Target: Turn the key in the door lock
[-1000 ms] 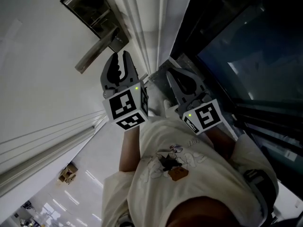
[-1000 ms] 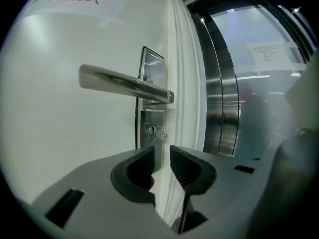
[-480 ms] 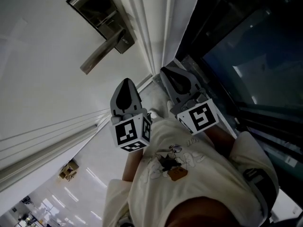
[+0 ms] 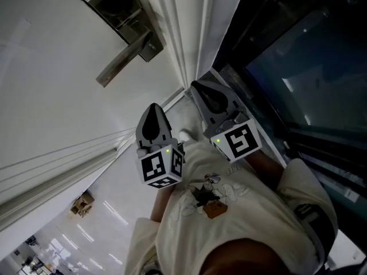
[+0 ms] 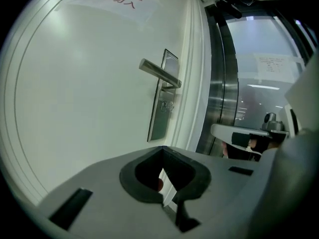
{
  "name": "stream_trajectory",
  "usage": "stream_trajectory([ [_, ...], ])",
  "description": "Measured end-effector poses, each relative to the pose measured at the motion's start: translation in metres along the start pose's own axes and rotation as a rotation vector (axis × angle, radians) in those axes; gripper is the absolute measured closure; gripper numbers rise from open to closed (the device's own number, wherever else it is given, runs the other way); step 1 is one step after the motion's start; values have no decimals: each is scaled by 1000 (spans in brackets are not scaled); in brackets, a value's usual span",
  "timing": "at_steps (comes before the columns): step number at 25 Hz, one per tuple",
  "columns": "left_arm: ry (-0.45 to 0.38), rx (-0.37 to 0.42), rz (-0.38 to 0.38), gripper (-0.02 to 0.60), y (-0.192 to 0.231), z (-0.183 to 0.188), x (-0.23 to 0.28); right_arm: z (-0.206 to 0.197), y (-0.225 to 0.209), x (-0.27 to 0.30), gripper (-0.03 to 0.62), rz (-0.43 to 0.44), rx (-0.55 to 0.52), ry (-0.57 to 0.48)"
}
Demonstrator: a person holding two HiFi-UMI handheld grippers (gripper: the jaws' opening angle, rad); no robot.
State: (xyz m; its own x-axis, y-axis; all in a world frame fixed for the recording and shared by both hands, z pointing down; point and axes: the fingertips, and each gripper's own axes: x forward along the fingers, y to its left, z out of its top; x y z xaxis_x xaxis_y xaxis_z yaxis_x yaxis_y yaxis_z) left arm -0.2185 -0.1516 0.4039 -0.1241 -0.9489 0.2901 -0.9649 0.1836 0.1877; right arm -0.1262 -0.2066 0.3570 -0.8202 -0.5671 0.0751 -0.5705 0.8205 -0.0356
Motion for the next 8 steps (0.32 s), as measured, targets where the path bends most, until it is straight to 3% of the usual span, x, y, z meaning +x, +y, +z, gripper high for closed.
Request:
stream_trajectory([
  [8,-16,-5,4,575,3,3,-17,0,12,-4,586,10,4,10],
])
